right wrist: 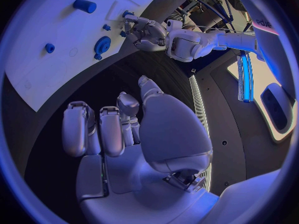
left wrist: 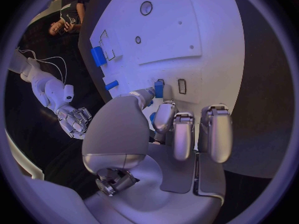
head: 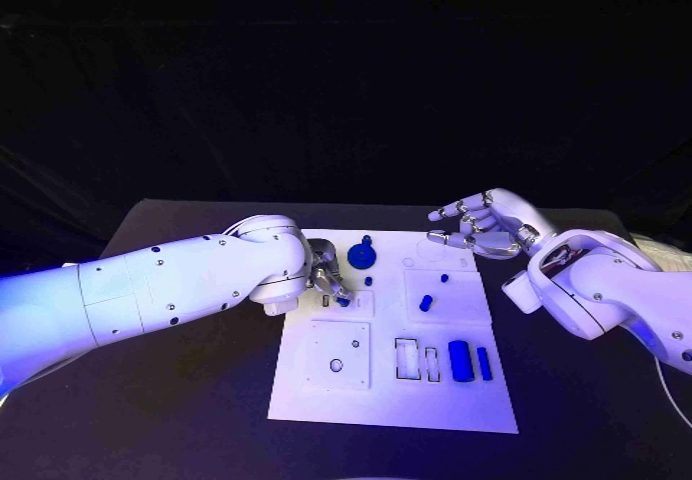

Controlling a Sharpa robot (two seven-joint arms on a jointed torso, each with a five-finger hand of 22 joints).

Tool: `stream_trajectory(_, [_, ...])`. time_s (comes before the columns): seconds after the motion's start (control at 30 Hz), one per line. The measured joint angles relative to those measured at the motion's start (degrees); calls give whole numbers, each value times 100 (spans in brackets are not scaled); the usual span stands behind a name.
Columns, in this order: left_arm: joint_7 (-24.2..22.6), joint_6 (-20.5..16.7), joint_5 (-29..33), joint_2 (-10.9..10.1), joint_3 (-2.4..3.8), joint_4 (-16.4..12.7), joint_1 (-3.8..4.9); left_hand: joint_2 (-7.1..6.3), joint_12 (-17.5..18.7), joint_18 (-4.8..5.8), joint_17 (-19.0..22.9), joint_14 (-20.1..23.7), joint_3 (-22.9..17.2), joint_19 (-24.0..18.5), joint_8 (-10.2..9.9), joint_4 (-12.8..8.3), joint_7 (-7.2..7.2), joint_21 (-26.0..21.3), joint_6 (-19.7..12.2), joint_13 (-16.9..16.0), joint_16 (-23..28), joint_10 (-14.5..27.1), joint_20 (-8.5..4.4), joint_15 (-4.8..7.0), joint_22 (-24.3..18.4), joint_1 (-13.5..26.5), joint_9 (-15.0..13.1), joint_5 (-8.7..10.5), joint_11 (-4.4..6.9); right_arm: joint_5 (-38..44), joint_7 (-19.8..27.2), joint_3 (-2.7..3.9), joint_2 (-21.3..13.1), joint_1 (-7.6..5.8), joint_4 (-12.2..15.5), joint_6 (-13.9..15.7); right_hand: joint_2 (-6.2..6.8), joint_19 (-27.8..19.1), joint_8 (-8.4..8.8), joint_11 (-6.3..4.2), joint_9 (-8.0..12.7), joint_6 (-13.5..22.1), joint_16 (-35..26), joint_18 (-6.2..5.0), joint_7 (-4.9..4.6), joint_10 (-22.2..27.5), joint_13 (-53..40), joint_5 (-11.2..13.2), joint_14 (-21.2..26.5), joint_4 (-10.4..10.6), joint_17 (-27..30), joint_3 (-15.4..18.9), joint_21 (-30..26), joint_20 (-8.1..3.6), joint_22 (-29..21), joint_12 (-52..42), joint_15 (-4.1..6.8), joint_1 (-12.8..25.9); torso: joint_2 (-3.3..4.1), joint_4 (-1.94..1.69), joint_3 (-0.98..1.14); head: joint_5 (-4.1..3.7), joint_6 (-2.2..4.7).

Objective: Assemble the parts on the task board

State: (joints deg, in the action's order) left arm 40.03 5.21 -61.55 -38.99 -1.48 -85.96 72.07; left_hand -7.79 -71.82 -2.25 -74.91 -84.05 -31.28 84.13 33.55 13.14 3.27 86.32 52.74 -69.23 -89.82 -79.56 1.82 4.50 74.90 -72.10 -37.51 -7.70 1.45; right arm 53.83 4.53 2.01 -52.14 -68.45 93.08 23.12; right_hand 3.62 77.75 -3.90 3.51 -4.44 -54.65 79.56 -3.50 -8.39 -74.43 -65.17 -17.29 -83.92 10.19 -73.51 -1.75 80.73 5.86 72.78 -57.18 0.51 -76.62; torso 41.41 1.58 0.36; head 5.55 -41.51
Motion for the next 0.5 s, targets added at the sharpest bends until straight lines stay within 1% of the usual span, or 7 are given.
stream_trajectory(0.13, [-3,-10,-81,-11,2,-21,-11,-22,0,-1,0,0,-66,0,13,-66,0,0,1,22,0,0,0,0,0,69,0,1,0,0,0,0,-5,0,0,-2,0,0,0,0,0,0,0,0,0,0,0,0,0,0,0,0,0,0,0,0,0,0,1,2,0,3,-5])
stream_trajectory(0.5, [-11,18,-179,-23,4,-48,-19,-57,26,-1,0,0,-105,0,12,-105,0,0,2,52,0,1,0,0,4,104,-5,10,-1,0,2,0,-7,1,0,-9,0,0,0,0,0,0,0,0,0,0,0,0,0,0,0,0,0,0,0,0,0,0,4,1,-2,-4,-18])
